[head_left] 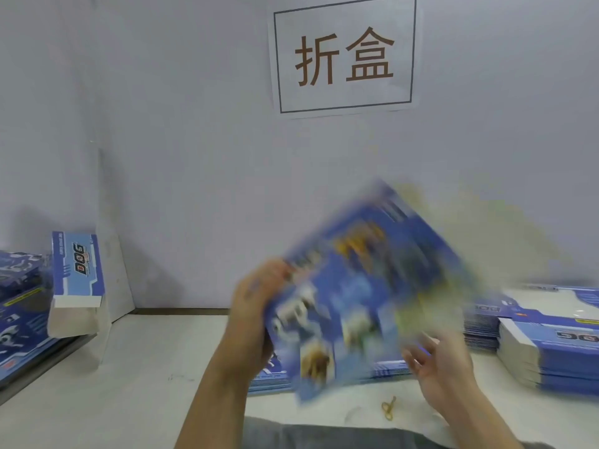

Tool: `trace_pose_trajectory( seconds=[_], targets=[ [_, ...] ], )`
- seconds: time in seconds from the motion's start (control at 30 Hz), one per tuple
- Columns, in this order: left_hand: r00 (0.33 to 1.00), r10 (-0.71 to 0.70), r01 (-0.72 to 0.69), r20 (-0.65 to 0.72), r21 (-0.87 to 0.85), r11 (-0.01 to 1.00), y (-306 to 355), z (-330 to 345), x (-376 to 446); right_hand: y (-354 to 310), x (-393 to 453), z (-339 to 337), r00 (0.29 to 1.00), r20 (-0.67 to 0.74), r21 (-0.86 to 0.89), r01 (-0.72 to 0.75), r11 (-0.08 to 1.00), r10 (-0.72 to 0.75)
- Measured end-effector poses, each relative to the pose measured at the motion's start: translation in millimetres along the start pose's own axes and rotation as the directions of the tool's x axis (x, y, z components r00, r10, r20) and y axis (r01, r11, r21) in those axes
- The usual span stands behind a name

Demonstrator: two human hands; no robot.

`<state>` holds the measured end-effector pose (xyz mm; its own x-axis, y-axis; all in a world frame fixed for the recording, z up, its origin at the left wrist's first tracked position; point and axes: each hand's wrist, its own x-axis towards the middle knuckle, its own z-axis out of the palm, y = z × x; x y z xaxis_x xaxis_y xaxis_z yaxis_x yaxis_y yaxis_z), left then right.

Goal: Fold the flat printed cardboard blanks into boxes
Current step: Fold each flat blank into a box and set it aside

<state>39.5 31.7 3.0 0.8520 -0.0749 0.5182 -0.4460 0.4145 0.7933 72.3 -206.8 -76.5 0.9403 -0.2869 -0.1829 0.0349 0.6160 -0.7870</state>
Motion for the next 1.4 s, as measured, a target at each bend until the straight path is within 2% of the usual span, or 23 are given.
trace_pose_trajectory(
  seconds=[0.07,0.1,0.13,0.17,0.27,0.3,0.33,0.37,0.43,0.53,0.57,0.6,0.7,0.83,1.1,1.27,1.4],
  targets=[
    [0.941,0.132,-0.221,-0.31,-0.272,0.936,12,-10,6,0,-2,-2,0.999,0.028,-0.076,0.02,0.997,-0.018],
    [0.901,0.148,-0.299,-0.409,-0.336,0.893,15,-19,10,-1,-1,-2,1.0,0.009,-0.097,0.027,0.995,-0.027],
    [0.883,0.142,-0.318,-0.447,-0.349,0.881,19,-28,10,-1,0,-1,1.0,0.007,-0.111,0.03,0.993,-0.03],
    [0.886,0.103,-0.272,-0.452,-0.326,0.906,15,-37,9,0,-2,0,1.0,0.001,-0.115,0.029,0.993,-0.029],
    [0.929,-0.048,-0.01,-0.367,-0.153,0.988,-7,-40,6,0,-5,3,1.0,0.018,-0.136,0.027,0.99,-0.024],
    [0.944,-0.082,0.073,-0.319,-0.039,0.997,-19,-35,6,0,-6,3,0.999,0.016,-0.142,0.032,0.989,-0.03],
    [0.96,-0.096,0.139,-0.264,0.149,0.979,-32,-30,5,0,-6,3,0.999,0.013,-0.145,0.042,0.988,-0.04],
    [0.969,-0.124,0.199,-0.213,0.38,0.904,-48,-28,4,1,-5,3,0.999,-0.008,-0.169,0.045,0.985,-0.047],
    [0.964,-0.234,0.244,-0.123,0.757,0.606,-83,-25,-3,3,-3,2,0.998,-0.026,-0.198,0.055,0.979,-0.061],
    [0.874,-0.456,0.275,-0.166,0.944,0.183,-129,-28,-18,5,-1,1,0.998,-0.03,-0.22,0.054,0.974,-0.062],
    [0.855,-0.489,0.235,-0.172,0.969,0.071,-134,-28,-22,6,0,1,0.998,-0.03,-0.244,0.054,0.968,-0.064],
    [0.864,-0.473,0.202,-0.174,0.979,0.009,-136,-29,-23,8,1,1,0.998,-0.027,-0.265,0.055,0.963,-0.064],
    [0.903,-0.386,0.193,-0.187,0.981,-0.024,-129,-28,-20,12,3,1,0.997,-0.038,-0.328,0.051,0.943,-0.068],
    [0.91,-0.382,0.156,-0.163,0.987,-0.051,-125,-24,-19,16,3,3,0.997,-0.041,-0.399,0.045,0.916,-0.067],
    [0.912,-0.353,0.231,-0.21,0.973,0.016,-124,-27,-18,20,5,6,0.998,-0.01,-0.489,0.048,0.871,-0.06],
    [0.982,-0.086,0.169,-0.171,0.985,-0.023,-123,-22,-17,25,1,7,0.996,0.075,-0.536,0.074,0.841,-0.04],
    [0.984,0.06,0.165,-0.169,0.985,0.057,-123,-19,-17,34,-2,16,0.987,0.158,-0.549,0.058,0.834,0.035]
  ],
)
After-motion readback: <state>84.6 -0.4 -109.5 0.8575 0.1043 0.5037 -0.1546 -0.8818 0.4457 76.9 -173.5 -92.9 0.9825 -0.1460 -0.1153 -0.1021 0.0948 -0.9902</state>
